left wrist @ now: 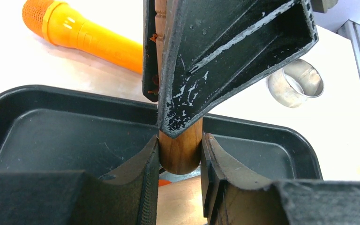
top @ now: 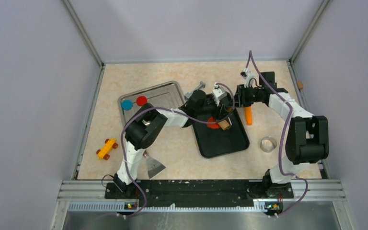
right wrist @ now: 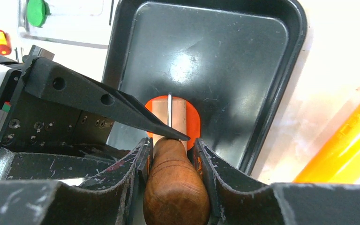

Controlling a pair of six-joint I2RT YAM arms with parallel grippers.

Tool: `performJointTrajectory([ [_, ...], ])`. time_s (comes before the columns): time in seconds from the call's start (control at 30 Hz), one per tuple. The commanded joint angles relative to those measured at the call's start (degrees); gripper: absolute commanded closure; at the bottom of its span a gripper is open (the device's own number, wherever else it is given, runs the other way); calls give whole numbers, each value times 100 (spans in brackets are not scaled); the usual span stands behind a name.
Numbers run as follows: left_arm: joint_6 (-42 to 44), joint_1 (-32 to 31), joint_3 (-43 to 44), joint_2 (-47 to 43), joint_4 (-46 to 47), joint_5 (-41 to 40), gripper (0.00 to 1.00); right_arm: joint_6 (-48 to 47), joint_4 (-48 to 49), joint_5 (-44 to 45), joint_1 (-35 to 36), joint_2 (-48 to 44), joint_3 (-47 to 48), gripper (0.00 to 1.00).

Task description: Roll out the dumpling wrappers from the dough

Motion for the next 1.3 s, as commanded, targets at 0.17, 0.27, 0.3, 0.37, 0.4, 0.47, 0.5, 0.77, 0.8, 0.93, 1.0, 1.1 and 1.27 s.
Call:
performJointTrajectory([
  [0.17, -206, -200, 316, 963, 59, -505, 100, -556, -386, 1109, 127, -152, -347, 100],
  [0.27, -297, -241, 539, 1076, 27, -534, 100, -547, -440, 1158, 81, -213, -346, 100],
  [0.3, -326, -250, 600, 1089, -1, -531, 100, -547, -471, 1159, 60, -247, -345, 100],
  [0.37, -382, -255, 714, 1051, -56, -480, 100, -539, -599, 1077, 12, -345, -296, 100],
  [0.4, -374, -255, 750, 976, -65, -444, 100, -543, -714, 953, -15, -412, -216, 100],
  [0.47, -324, -234, 811, 740, -119, -399, 100, -612, -937, 635, -31, -592, 31, 100],
  [0.5, -297, -216, 829, 611, -139, -378, 100, -627, -1019, 448, -30, -736, 130, 100],
  [0.77, -139, -4, 736, -330, -580, -378, 100, -79, -876, -837, 69, -955, 498, 100],
  [0.8, -107, 26, 677, -373, -630, -389, 100, -47, -745, -858, 119, -901, 474, 100],
  [0.93, 52, 132, 464, -464, -825, -483, 100, 142, -161, -930, 202, -596, 391, 100],
  [1.0, 118, 180, 380, -495, -935, -580, 100, 164, 34, -986, 234, -390, 438, 100],
  [1.1, 205, 253, 215, -562, -974, -679, 100, 165, 203, -1019, 295, -151, 525, 100],
  [1.27, 320, 368, -4, -624, -1021, -720, 100, 129, 151, -1054, 427, 202, 738, 100],
])
